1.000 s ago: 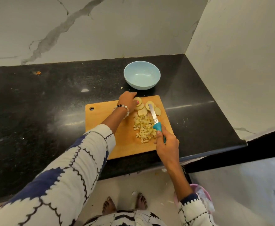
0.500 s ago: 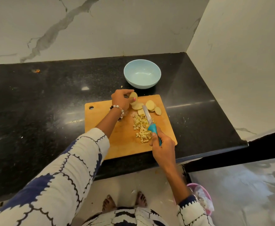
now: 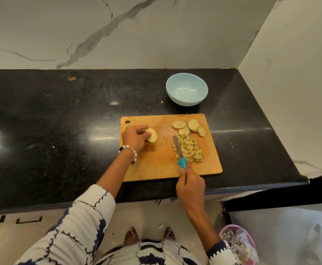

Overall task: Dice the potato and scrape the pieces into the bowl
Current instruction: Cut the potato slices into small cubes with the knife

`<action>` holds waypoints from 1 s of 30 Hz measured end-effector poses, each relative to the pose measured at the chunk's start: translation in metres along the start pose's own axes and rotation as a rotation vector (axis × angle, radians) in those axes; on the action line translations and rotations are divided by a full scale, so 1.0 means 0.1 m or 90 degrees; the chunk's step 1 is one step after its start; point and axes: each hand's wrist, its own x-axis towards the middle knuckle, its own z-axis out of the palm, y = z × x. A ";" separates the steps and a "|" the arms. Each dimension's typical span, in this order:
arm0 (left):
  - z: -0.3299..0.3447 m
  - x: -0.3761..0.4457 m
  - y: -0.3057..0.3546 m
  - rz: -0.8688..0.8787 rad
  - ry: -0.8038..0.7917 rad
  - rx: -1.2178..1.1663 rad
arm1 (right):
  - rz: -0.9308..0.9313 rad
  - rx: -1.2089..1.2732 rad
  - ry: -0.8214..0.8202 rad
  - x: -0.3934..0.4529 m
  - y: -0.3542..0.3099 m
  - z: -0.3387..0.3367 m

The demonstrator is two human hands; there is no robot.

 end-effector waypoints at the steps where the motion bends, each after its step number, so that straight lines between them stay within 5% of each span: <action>1: 0.01 -0.03 -0.02 0.008 -0.009 0.025 | 0.007 0.010 0.010 -0.02 -0.01 -0.02; 14: 0.07 -0.03 -0.08 0.222 -0.124 0.476 | -0.103 -0.077 -0.098 0.06 -0.28 0.17; 30: 0.09 -0.04 -0.19 0.297 -0.112 0.491 | -0.066 -0.365 -0.249 0.01 -0.55 0.18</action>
